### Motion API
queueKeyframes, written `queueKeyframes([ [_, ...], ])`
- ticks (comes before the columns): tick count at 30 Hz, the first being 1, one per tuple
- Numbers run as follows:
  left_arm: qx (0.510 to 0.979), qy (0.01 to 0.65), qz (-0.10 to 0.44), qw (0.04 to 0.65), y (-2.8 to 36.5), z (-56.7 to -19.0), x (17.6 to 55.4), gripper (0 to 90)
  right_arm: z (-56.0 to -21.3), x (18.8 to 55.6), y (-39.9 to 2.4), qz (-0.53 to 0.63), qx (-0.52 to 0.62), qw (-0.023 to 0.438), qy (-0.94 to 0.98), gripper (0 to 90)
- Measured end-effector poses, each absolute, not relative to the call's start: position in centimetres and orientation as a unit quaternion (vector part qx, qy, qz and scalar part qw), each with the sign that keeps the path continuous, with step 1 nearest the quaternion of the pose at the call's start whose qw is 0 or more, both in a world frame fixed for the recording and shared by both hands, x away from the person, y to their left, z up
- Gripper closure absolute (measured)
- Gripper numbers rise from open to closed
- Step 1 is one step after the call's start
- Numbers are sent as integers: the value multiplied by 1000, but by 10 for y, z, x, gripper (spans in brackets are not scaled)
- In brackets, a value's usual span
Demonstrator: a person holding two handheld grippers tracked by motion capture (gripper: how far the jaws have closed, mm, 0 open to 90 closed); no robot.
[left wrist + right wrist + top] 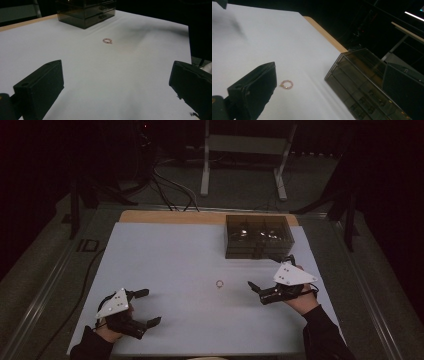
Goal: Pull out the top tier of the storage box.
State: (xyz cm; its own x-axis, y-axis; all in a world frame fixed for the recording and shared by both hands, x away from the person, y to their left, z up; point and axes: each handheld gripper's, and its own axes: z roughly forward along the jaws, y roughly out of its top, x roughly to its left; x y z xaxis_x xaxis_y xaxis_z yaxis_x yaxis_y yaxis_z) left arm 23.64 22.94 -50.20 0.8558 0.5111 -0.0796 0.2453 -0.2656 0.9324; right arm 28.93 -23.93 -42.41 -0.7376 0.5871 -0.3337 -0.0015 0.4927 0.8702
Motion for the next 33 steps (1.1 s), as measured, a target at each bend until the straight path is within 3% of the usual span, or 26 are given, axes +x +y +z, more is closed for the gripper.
queueKeyframes([
  [33, 788, 240, 116, 555, 230, -503, 236, 11, -418, 329, -246, 401, 180, 388, 810, 0],
])
